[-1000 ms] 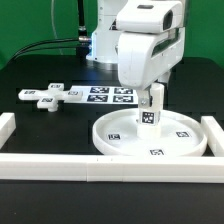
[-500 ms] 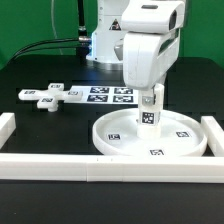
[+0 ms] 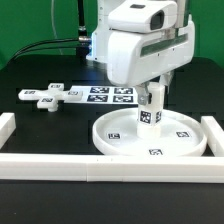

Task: Assemble round table

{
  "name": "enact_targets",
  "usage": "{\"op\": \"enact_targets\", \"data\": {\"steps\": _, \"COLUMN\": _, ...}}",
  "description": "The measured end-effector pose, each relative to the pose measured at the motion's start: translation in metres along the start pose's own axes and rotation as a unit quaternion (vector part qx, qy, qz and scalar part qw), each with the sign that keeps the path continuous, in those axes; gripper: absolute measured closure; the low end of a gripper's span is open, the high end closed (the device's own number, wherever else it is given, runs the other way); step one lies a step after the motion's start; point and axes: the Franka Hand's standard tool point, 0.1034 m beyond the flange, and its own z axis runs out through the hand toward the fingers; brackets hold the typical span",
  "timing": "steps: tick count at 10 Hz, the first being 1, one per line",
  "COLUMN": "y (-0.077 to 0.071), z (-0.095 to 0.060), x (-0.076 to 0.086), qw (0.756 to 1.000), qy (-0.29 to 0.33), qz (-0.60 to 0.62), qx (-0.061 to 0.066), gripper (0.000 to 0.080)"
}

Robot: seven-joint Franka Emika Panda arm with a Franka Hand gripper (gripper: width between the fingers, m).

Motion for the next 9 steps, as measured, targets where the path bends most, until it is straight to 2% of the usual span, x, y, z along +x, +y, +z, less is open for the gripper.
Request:
{"op": "enact_targets", "data": {"steps": 4, "y": 0.0013, "z": 0.0001, "x": -0.0008, "qw": 0.989, "qy": 0.002, "qz": 0.145, "qx": 0.0, "gripper": 0.0391}}
{"op": "enact_targets", "data": {"steps": 7, "y": 0.0014, "z": 0.0011, "x": -0.003, "qw": 0.954, "qy": 0.008, "qz": 0.3, "qx": 0.003, "gripper": 0.039}}
{"op": "enact_targets", "data": {"steps": 9, "y": 0.0021, "z": 0.0011, "x": -0.0023, "qw": 0.936, "qy": 0.012, "qz": 0.352, "qx": 0.002, "gripper": 0.039}}
